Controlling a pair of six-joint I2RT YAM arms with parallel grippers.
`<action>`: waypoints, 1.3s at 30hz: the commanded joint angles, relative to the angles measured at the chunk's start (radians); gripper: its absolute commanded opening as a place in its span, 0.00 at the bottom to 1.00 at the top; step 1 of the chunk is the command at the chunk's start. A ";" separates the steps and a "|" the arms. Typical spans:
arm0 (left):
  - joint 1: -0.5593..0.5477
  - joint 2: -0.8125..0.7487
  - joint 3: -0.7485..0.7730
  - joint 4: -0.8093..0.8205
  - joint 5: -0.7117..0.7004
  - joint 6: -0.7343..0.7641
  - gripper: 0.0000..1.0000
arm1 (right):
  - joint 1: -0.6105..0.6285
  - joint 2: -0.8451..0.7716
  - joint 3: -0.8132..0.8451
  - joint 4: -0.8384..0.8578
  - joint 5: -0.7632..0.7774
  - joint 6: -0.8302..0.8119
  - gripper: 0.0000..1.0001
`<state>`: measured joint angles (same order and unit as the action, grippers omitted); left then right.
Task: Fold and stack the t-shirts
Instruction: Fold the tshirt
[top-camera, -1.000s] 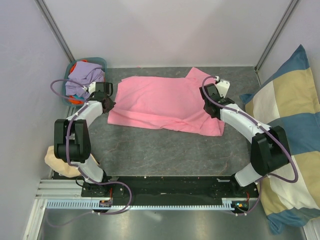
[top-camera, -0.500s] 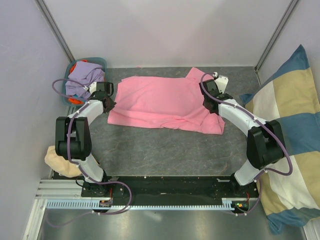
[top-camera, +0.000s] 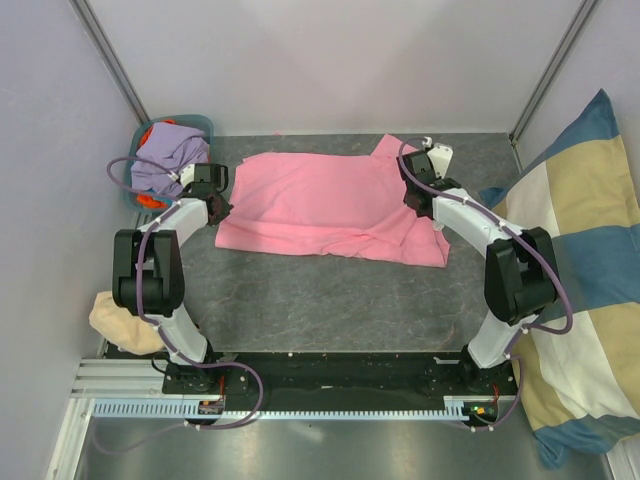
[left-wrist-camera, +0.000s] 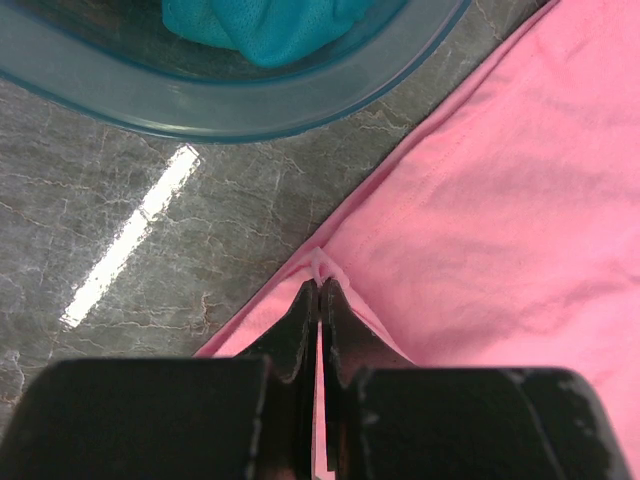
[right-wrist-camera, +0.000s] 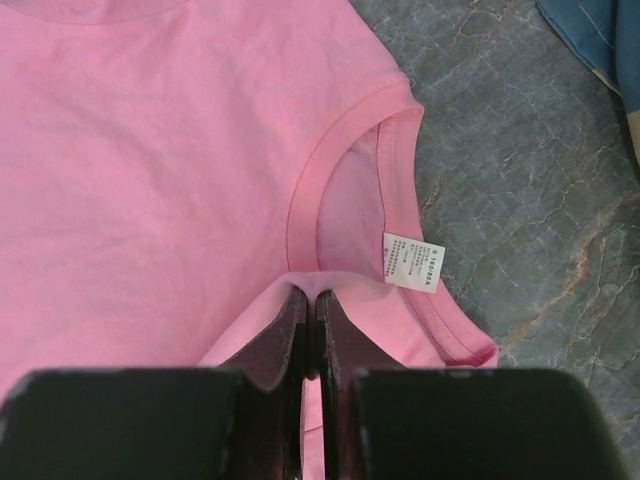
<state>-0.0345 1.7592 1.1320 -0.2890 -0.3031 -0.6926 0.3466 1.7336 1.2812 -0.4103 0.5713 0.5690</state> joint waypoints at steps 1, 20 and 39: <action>0.005 0.014 0.038 0.031 -0.004 0.031 0.02 | -0.011 0.024 0.066 0.027 -0.004 -0.024 0.00; 0.005 -0.165 -0.001 0.002 -0.022 0.024 1.00 | -0.081 0.034 0.158 0.071 -0.005 -0.112 0.61; -0.070 -0.556 -0.373 0.034 0.105 0.007 1.00 | 0.011 -0.137 -0.264 0.128 -0.309 0.078 0.48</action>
<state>-0.1062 1.2545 0.7746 -0.2844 -0.2131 -0.6842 0.3519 1.5761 1.0370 -0.3477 0.3210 0.5961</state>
